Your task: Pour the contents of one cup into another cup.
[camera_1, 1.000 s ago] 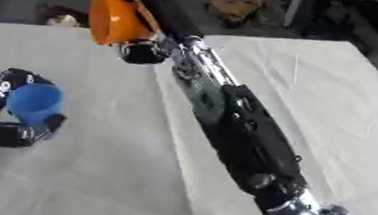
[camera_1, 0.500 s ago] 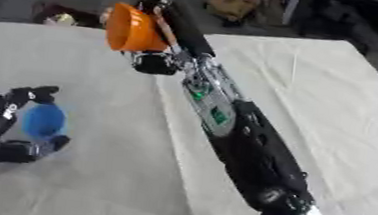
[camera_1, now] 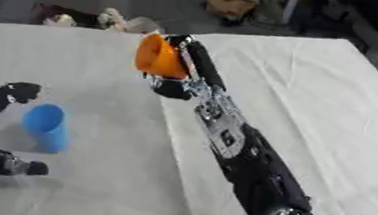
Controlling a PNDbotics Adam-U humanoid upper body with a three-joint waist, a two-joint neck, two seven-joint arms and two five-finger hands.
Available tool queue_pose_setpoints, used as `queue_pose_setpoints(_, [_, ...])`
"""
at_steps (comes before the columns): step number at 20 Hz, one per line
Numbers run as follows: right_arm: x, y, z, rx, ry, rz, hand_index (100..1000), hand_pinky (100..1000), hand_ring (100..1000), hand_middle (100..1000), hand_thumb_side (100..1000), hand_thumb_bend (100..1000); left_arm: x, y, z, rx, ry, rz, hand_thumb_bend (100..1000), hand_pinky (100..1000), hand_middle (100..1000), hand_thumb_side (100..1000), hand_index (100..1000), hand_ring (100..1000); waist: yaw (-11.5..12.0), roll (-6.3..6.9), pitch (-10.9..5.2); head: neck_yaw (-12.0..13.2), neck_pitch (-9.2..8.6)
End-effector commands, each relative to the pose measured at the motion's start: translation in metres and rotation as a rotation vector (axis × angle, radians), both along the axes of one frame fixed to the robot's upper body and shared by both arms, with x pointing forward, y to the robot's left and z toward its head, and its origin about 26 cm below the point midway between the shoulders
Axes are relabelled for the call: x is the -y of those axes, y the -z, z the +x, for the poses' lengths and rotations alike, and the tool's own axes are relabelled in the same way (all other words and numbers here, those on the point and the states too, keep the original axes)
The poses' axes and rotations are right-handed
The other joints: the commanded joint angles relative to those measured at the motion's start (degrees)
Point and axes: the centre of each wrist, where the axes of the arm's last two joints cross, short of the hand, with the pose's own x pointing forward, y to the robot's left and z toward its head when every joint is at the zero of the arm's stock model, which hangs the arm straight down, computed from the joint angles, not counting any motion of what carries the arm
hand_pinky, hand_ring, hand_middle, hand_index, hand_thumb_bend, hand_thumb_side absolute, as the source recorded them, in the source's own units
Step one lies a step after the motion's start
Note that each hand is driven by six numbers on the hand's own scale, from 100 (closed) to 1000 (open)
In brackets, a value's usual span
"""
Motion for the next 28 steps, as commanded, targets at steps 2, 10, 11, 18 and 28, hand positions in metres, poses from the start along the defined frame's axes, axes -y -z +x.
queue_pose_setpoints(2, [-0.013,0.023,-0.005,-0.043,-0.076,-0.007,425,732,758,245,357,100,-0.005,-0.027,-0.003,0.001,-0.023,-0.167,1000,670,784,773,882,731,0.28,0.44,-0.84,-0.64,-0.28])
queue_pose_setpoints(10, [-0.020,0.049,-0.011,-0.064,-0.325,-0.255,791,956,968,710,798,524,-0.009,-0.043,-0.010,-0.037,-0.032,-0.272,950,666,775,784,877,721,0.48,0.55,-0.97,-0.99,-0.19])
queue_pose_setpoints(11, [-0.019,0.045,-0.010,-0.046,-0.334,-0.285,801,963,973,727,795,551,-0.009,-0.043,-0.010,-0.037,-0.034,-0.273,947,666,774,783,877,721,0.42,0.51,-0.98,-0.96,-0.24])
queue_pose_setpoints(18, [-0.013,0.020,-0.004,0.081,-0.293,-0.350,825,998,999,768,786,617,-0.009,-0.043,-0.011,-0.040,-0.037,-0.269,931,668,773,784,876,721,0.20,0.43,-1.02,-0.96,-0.36])
queue_pose_setpoints(28, [-0.011,0.021,-0.004,0.088,-0.290,-0.363,846,1000,1000,776,780,708,-0.010,-0.042,-0.011,-0.041,-0.042,-0.267,909,668,771,790,875,719,0.31,0.58,-0.98,-1.09,-0.38])
